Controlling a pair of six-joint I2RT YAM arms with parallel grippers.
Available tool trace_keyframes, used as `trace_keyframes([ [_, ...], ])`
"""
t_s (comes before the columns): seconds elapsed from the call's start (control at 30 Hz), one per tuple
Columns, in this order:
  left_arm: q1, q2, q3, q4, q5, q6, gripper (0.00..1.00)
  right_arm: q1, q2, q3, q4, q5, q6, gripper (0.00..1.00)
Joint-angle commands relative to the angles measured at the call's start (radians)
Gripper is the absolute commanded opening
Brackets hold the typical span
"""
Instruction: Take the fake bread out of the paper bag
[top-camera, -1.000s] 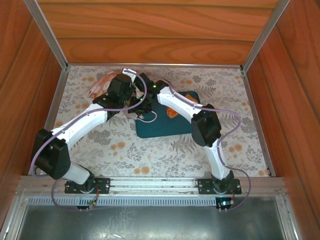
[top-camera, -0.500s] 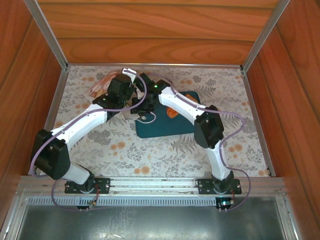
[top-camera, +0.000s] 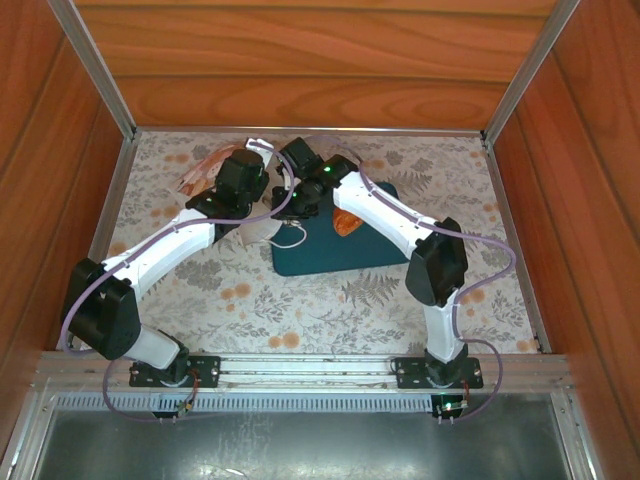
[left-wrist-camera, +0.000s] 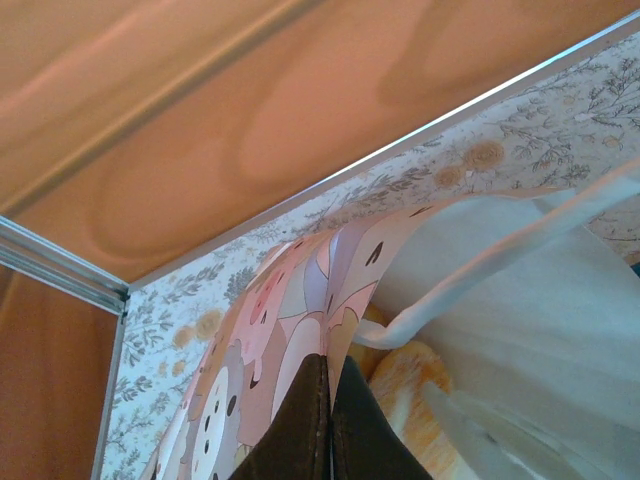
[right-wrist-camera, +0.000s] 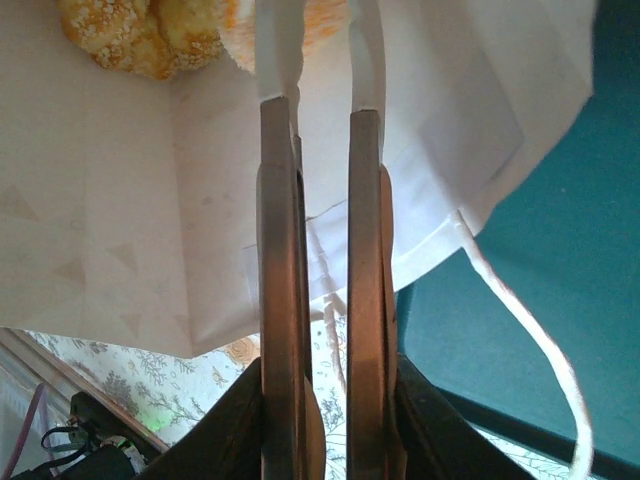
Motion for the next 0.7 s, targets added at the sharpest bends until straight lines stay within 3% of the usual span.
trace_keyframes([
  [0.0,0.001,-0.023,-0.013,0.011,-0.022,0.003,0.00,0.009,-0.037,-0.013,0.014,0.017,-0.010,0.01],
  [0.1,0.000,-0.024,-0.015,0.011,-0.021,0.001,0.00,0.009,-0.020,-0.008,0.006,0.012,-0.006,0.05],
  [0.23,-0.001,-0.023,-0.013,0.011,-0.018,0.003,0.00,0.009,-0.029,-0.026,0.019,-0.003,0.006,0.30],
  [0.33,0.001,-0.024,-0.013,0.011,-0.014,-0.003,0.00,0.009,-0.030,-0.037,0.046,-0.035,0.013,0.42],
  [0.47,0.000,-0.029,-0.014,0.011,-0.010,-0.008,0.00,0.008,0.003,-0.023,0.055,-0.078,0.028,0.49],
  [0.67,0.000,-0.038,-0.020,0.012,-0.005,-0.009,0.00,0.005,0.036,-0.015,0.078,-0.123,0.050,0.50],
])
